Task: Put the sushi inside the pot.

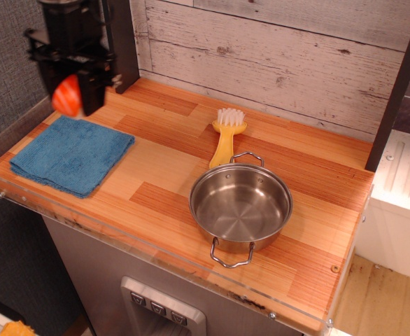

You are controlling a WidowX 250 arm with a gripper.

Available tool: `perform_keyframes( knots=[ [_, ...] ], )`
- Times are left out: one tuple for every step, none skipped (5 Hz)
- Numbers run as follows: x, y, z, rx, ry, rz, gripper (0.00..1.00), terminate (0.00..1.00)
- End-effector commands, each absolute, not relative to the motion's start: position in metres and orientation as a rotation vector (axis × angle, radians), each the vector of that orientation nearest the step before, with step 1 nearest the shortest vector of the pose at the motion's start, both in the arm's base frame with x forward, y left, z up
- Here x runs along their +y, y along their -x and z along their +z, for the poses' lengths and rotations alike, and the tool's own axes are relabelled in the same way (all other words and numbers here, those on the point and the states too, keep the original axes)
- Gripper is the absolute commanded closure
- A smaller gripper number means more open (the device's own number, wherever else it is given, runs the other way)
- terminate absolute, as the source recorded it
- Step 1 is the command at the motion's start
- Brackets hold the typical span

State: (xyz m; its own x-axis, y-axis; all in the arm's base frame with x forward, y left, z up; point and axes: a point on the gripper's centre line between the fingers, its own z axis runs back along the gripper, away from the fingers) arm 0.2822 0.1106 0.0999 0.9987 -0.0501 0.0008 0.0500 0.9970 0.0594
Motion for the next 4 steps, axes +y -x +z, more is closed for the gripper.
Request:
perform_keyframes(
  knots=[
    [0.041,-0.275,0.108,-0.06,-0.036,-0.141,1.0,0.0],
    [0.012,-0.269,0.09,-0.055,-0.027,-0.147,1.0,0.0],
    [-0.012,-0.268,0.075,-0.032,-0.013,-0.181,1.0,0.0],
    [-0.03,-0.272,0.072,-0.052,-0.016,-0.201,1.0,0.0]
  ],
)
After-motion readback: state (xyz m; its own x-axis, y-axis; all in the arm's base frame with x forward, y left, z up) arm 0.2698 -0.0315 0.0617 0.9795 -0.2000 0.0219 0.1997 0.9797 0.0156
